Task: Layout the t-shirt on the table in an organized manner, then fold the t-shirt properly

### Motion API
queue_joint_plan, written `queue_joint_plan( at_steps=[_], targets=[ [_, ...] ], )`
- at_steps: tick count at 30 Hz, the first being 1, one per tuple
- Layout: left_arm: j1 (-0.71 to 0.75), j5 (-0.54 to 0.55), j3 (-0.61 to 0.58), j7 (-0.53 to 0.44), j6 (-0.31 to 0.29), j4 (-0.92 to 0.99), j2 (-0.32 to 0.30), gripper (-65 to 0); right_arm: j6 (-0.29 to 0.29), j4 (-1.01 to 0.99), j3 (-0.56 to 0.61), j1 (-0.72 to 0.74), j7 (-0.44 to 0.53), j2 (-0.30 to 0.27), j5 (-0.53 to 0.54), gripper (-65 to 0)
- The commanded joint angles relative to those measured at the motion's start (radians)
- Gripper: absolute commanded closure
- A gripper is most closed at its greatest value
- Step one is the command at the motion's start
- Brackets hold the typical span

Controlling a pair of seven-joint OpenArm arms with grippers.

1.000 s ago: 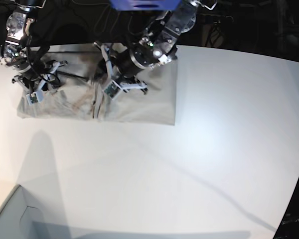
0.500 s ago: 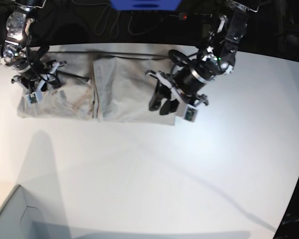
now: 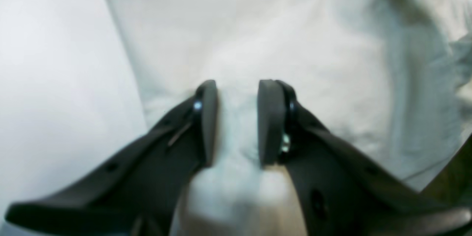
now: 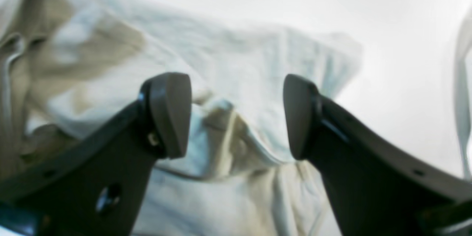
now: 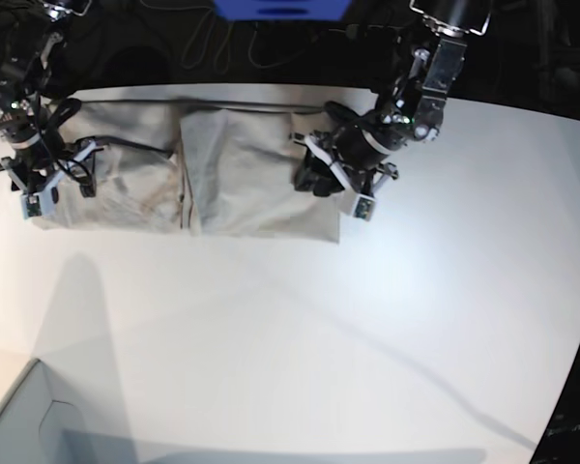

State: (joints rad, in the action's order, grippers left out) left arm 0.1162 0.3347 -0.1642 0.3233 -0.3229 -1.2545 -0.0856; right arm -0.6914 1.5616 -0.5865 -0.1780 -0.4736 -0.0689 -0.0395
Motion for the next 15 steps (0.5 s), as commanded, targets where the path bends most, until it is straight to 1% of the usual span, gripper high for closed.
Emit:
queue_joint_plan(
  at_steps=[1, 2, 5, 9, 11, 15],
  targets=[
    [-0.010, 0.004, 0.001, -0.006, -0.006, -0.009, -0.003, -18.6, -0.007, -0.005, -0.017, 0.019, 0.023, -0.010, 0.011, -39.9],
    [-0.010, 0.004, 0.001, -0.006, -0.006, -0.009, -0.004, -18.6, -0.007, -0.028, -0.028, 0.028, 0.023, -0.013, 0.011, -39.9],
    [-0.008, 0.004, 0.007, -0.006, -0.006, -0.003, -0.006, -18.6, -0.007, -0.123, -0.031, 0.044, 0.023, -0.055, 0.011, -39.8],
    [-0.005, 0.004, 0.005, -0.006, -0.006, -0.001, -0.024, -18.6, -0.007, -0.204, -0.039, 0.062, 0.025, -0.091, 0.011, -39.8],
    [-0.003, 0.004, 0.007, -0.006, -0.006, -0.003, -0.029, -18.6, -0.007, -0.221, -0.039, 0.065, 0.026, -0.101, 0.011, -39.9],
    [-0.002, 0.004, 0.007, -0.006, -0.006, -0.004, -0.030, -18.6, -0.007, -0.227, -0.036, 0.067, 0.025, -0.101, 0.011, -39.9]
  ],
)
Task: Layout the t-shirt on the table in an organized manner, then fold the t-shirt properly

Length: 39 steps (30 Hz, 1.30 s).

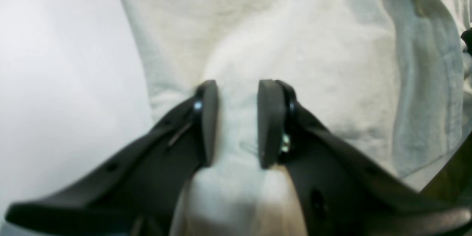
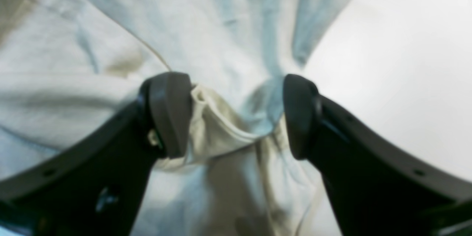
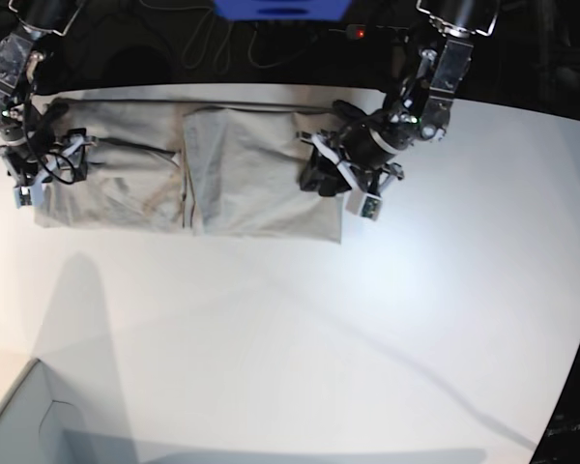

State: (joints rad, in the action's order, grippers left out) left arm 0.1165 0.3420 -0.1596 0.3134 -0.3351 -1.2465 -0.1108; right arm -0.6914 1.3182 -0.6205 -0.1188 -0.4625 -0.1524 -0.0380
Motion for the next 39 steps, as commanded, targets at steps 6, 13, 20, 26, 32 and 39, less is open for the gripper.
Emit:
queue_joint_plan(
  at_steps=[6, 13, 20, 26, 32, 39],
  targets=[
    [-0.001, -0.004, 0.002, 0.003, 0.006, -0.022, -0.003, -18.6, -0.007, 0.014, -0.003, 0.003, 0.014, -0.013, 0.010, -39.8],
    [-0.001, -0.004, 0.002, 0.003, 0.006, -0.022, 0.000, -18.6, -0.007, 0.017, -0.006, 0.000, 0.014, -0.017, 0.010, -39.9],
    [-0.001, -0.001, 0.002, 0.003, 0.006, -0.022, -0.003, -18.6, -0.007, 0.019, -0.077, 0.001, 0.018, -0.013, 0.010, -40.0],
    [-0.001, 0.001, 0.002, 0.003, 0.006, -0.022, -0.002, -18.6, -0.007, 0.005, -0.074, 0.005, 0.014, -0.011, 0.010, -40.0],
    [-0.001, 0.002, 0.002, 0.003, 0.006, -0.066, -0.002, -18.6, -0.007, -0.104, -0.074, 0.009, 0.020, -0.016, 0.010, -40.0],
    [-0.002, 0.004, 0.002, 0.010, 0.006, -0.158, -0.003, -18.6, -0.007, -0.114, -0.051, 0.009, 0.021, 0.001, 0.011, -39.1]
  ],
)
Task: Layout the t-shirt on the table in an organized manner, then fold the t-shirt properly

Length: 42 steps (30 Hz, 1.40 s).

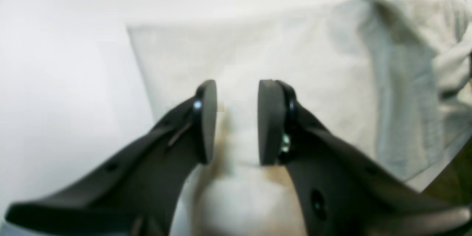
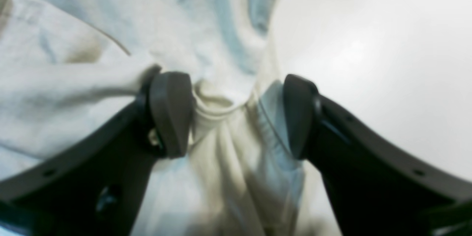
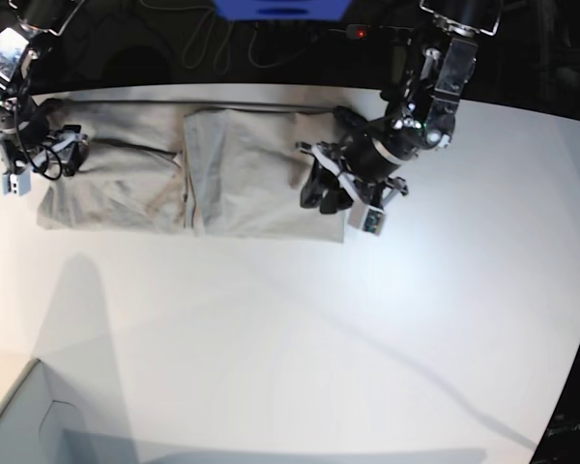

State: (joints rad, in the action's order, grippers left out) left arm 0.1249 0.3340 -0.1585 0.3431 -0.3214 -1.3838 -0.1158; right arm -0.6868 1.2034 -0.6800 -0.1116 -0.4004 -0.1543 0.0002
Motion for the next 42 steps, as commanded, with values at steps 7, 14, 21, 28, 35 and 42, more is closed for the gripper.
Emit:
queue_joint_plan(
  at_steps=[7, 14, 21, 28, 35, 42],
  targets=[
    [-0.008, 0.012, 0.020, -0.019, -0.006, -0.085, -0.003, -18.6, -0.011, -0.004, 0.131, -0.006, -0.042, 0.005, -0.027, -16.5],
    [0.063, 0.014, 0.245, -0.017, -0.006, -0.101, -0.003, -18.6, -0.011, 0.005, 0.131, -0.001, -0.048, 0.006, -0.027, 0.0],
    [0.108, 0.014, 0.403, -0.016, -0.009, -0.058, 0.005, -18.2, -0.011, 0.186, 0.127, -0.053, -0.050, 0.029, -0.021, 0.0],
    [0.055, 0.012, 0.403, -0.016, -0.008, 0.100, 0.047, -1.9, -0.011, 0.395, 0.127, -0.101, -0.048, 0.114, -0.021, 0.0],
    [-0.028, 0.014, 0.403, 0.116, -0.012, 0.223, 0.067, 0.0, -0.011, 0.485, 0.133, -0.125, -0.050, 0.134, -0.021, 0.0],
    [-0.046, 0.014, 0.403, 0.150, -0.012, 0.218, 0.077, 0.0, -0.011, 0.605, 0.162, -0.167, -0.050, 0.195, -0.026, 0.0]
  ],
)
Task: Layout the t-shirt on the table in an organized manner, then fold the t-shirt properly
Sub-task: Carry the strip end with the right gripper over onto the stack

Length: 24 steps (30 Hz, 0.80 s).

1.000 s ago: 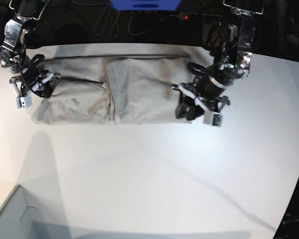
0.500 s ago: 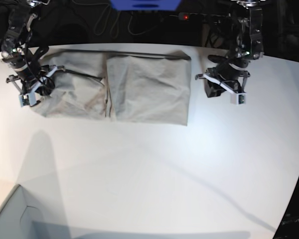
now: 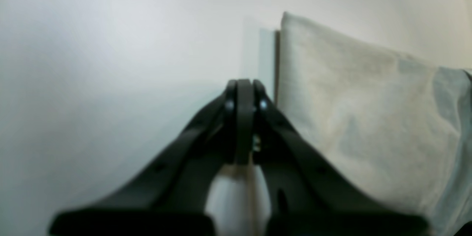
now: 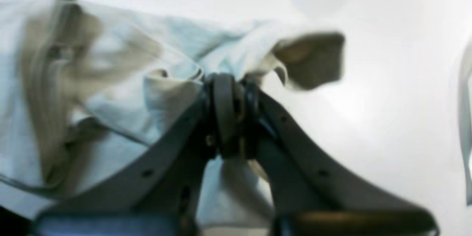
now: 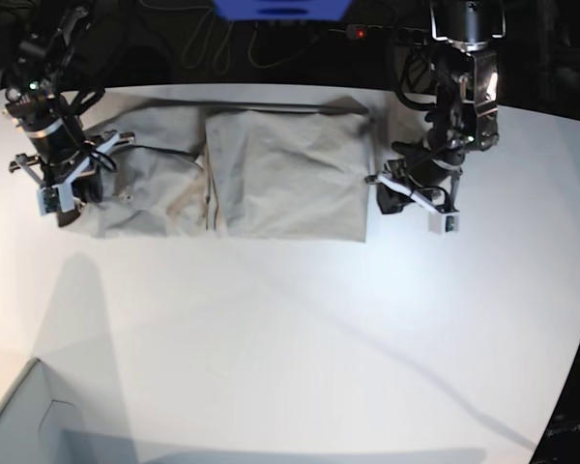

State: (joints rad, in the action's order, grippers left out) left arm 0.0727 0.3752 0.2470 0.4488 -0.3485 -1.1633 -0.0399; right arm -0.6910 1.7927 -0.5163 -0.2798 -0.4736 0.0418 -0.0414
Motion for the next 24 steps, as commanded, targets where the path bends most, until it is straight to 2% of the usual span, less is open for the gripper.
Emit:
queue_joint_plan(
  at_steps=[1, 10, 19, 24],
  targets=[
    [0.006, -0.028, -0.002, 0.046, 0.015, -0.002, 0.002, 0.0, -0.007, 0.034, 0.023, -0.011, 0.023, 0.005, 0.016, 0.0],
    [0.006, -0.028, -0.002, 0.049, 0.015, 0.000, 0.005, 0.0, -0.007, 0.123, 0.279, -0.089, 0.023, 0.042, 0.015, 0.0],
    [0.009, -0.034, -0.002, 0.049, 0.015, 0.000, 0.005, 0.0, -0.007, 0.124, 0.512, -0.060, 0.022, 0.054, 0.013, 0.0],
    [0.011, -0.035, -0.004, 0.049, 0.015, 0.001, 0.005, 0.0, -0.007, 0.112, 0.617, 0.020, -0.090, 0.056, 0.013, 0.0]
  ],
)
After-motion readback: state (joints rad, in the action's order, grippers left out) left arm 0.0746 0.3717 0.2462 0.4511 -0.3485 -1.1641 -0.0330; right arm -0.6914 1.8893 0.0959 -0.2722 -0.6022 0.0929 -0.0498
